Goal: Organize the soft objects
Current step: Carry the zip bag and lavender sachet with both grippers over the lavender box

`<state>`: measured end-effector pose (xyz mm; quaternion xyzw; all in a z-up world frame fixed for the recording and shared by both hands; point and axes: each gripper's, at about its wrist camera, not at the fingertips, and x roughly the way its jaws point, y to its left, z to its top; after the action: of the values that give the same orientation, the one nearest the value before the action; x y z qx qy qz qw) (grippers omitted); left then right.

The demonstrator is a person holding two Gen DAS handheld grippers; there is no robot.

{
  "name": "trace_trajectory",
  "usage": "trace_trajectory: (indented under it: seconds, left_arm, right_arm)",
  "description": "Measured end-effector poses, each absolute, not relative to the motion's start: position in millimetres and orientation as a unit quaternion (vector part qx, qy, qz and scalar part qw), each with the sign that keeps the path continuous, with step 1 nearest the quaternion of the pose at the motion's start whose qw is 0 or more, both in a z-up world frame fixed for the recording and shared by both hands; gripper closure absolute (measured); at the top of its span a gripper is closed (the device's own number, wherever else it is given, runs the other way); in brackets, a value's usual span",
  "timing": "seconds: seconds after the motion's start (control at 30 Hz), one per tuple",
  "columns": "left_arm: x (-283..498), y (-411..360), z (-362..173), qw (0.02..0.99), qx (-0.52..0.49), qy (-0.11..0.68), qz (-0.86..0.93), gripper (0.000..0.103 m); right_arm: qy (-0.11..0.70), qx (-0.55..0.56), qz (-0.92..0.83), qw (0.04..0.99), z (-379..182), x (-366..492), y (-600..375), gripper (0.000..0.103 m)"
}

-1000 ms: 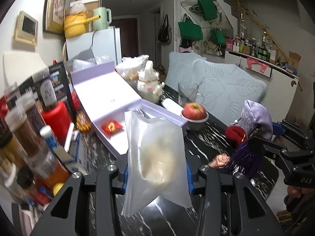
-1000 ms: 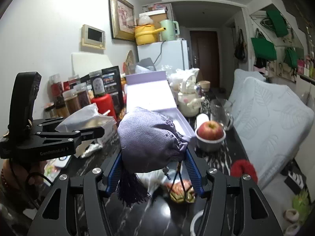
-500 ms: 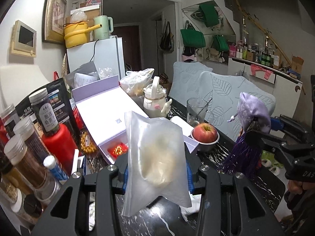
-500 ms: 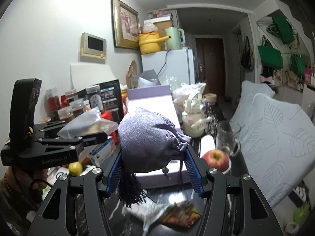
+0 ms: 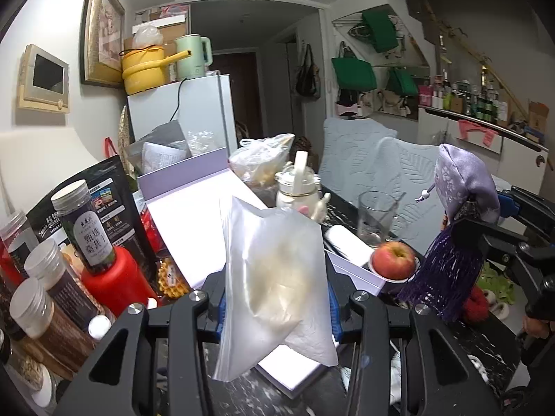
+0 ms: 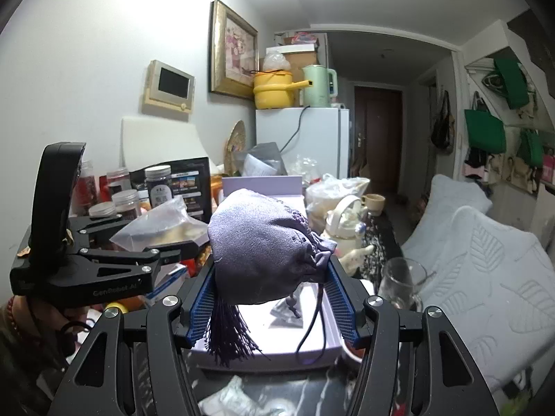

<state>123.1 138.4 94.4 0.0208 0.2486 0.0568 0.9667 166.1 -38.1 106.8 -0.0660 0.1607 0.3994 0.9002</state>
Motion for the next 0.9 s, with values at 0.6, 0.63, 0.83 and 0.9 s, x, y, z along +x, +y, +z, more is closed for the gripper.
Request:
trace_trajectory:
  seconds: [0.6,0.63,0.83,0.9]
  left_arm:
    - [207,200,42,0.945,-0.005,0.298,0.135,0.061]
    - [211,202,38,0.944,-0.006,0.3,0.139,0.061]
    - [237,215,12,0.934,-0.013,0.323,0.15,0.061]
    - [242,217,6,0.932,-0.013,0.329,0.151,0.061]
  right_arm:
    - [0.179,-0.093,0.4,0.894,81,250,16,0.044]
    - [0.182,-0.095,0.4,0.893,78,254,19,0.044]
    - [0.198,-0.103,0.4,0.889,65,275,36,0.044]
    - [0.204,-0.105,0.401,0.887,60,280,41,0.044]
